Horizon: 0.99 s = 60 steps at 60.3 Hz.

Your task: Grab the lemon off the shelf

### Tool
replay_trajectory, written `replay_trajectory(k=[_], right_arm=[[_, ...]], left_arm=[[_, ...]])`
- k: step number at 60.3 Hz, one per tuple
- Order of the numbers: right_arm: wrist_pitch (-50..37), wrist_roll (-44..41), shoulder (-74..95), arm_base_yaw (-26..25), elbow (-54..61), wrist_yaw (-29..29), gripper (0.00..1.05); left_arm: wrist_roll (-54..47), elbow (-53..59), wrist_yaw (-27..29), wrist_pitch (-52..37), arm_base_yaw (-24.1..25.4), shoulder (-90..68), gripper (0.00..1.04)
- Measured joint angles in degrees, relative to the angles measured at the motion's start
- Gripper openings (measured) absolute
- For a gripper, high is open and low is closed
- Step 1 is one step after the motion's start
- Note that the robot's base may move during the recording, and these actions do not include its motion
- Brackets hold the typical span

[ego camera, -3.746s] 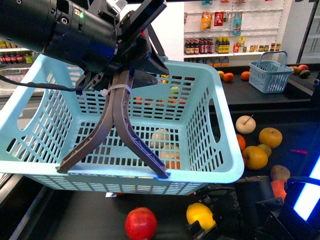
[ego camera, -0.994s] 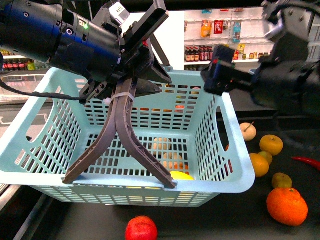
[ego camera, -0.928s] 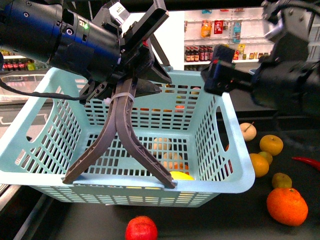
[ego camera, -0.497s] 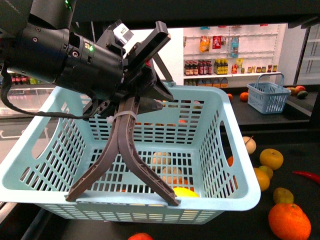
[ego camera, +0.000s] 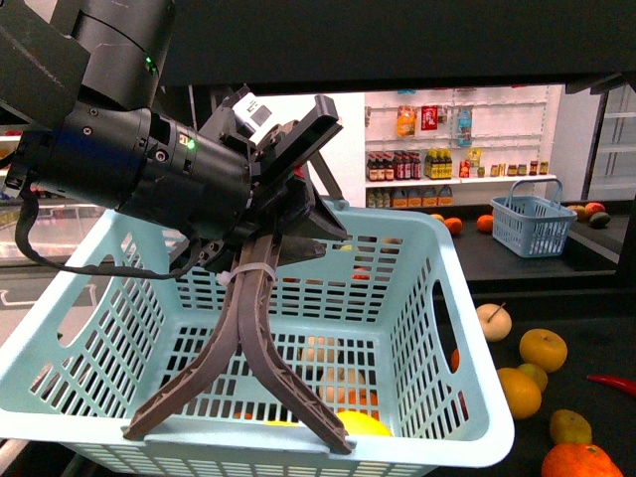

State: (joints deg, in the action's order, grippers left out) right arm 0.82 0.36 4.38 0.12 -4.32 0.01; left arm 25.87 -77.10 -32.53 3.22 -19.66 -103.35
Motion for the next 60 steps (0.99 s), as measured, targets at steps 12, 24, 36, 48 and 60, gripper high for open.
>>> replay_trajectory(k=[12,24,36,48,60], right_arm=[[-0.7,-0.2,-3.8,0.0,3.4,0.0,0.03],[-0.7,-0.2,-4.0,0.0,3.4,0.0,0.03],[-0.7,-0.2,-4.0,0.0,3.4,0.0,0.09],[-0.7,-0.2,-4.0,0.0,3.4,0.0,0.42],[-0.7,-0.2,-4.0,0.0,3.4,0.0,0.73]], left_arm=[[0.0,0.0,-0.2,0.0,0.0,0.0,0.27],[-0.1,0.0,-0.1,0.0,0.0,0.0,0.27],[-0.1,0.0,0.0,0.0,0.0,0.0,0.27],[-0.1,0.0,-0.1,0.0,0.0,0.0,0.27],[-0.1,0.0,-0.1,0.0,0.0,0.0,0.27]])
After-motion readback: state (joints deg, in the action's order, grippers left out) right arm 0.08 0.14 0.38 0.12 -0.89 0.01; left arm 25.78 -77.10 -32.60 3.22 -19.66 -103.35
